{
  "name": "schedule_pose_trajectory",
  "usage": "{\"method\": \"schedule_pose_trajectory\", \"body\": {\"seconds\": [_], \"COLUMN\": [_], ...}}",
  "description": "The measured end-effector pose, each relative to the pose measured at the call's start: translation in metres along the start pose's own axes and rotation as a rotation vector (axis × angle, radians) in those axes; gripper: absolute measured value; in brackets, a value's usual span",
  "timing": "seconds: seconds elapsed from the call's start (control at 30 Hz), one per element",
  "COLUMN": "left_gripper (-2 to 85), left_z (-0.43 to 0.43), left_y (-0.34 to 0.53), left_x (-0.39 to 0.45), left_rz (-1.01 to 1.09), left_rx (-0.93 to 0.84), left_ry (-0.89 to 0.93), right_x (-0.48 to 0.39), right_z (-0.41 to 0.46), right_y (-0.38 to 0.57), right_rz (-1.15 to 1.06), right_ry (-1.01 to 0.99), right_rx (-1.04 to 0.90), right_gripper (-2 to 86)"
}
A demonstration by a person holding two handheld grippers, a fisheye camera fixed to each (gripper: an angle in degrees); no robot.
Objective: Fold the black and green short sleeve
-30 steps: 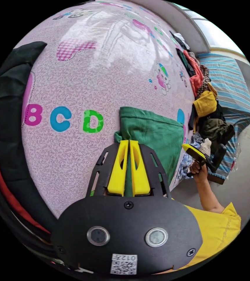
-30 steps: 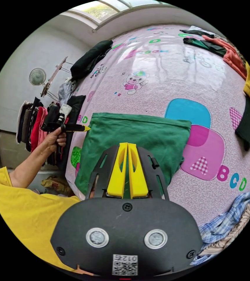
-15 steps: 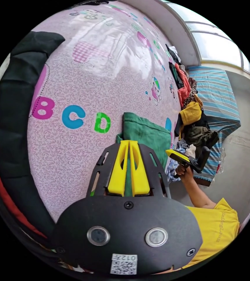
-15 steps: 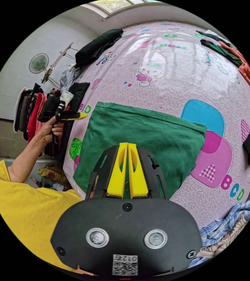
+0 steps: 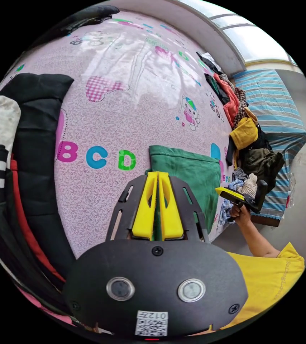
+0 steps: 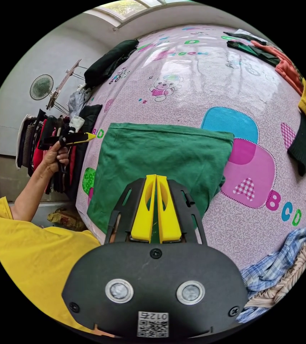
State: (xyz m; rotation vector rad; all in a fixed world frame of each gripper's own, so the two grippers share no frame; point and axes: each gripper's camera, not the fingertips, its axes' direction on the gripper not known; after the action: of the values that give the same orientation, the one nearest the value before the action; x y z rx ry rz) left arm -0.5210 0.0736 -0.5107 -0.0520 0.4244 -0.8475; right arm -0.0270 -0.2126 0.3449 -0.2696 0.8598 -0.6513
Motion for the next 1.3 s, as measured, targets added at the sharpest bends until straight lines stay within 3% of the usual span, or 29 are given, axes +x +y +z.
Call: {"method": "schedule_pose_trajectory", "body": {"seconds": [0.13, 0.4, 0.6, 0.8, 0.97, 1.3], "left_gripper": [0.3, 0.0, 0.0, 0.1, 0.6, -0.2], "left_z": [0.017, 0.041, 0.025, 0.036, 0.066, 0.06], "left_y": [-0.003, -0.007, 0.0, 0.002, 0.002, 0.023], "left_x": [-0.013, -0.004, -0.001, -0.017, -0.014, 0.0], "left_rz": [-0.04, 0.008, 0.07, 0.012, 0.029, 0.124], "left_rx": [-0.061, -0.103, -0.049, -0.047, -0.138, -0.05], "left_ry": [0.065, 0.007, -0.039, 0.019, 0.037, -0.052], "right_x": [0.002, 0.012, 0.049, 0.091, 0.079, 0.059], "right_z": [-0.006, -0.015, -0.055, -0.04, -0.039, -0.059], "right_y": [0.0, -0.007, -0.023, -0.049, -0.051, -0.028], "right_rz": [0.007, 0.037, 0.234, 0.422, 0.344, 0.314], "right_ry": [0.006, 0.039, 0.116, 0.058, 0.054, 0.053], "right_rx": [0.011, 0.021, 0.157, 0.055, 0.064, 0.14], "right_gripper": [1.0, 1.6, 4.2, 4.7, 1.4, 0.7]}}
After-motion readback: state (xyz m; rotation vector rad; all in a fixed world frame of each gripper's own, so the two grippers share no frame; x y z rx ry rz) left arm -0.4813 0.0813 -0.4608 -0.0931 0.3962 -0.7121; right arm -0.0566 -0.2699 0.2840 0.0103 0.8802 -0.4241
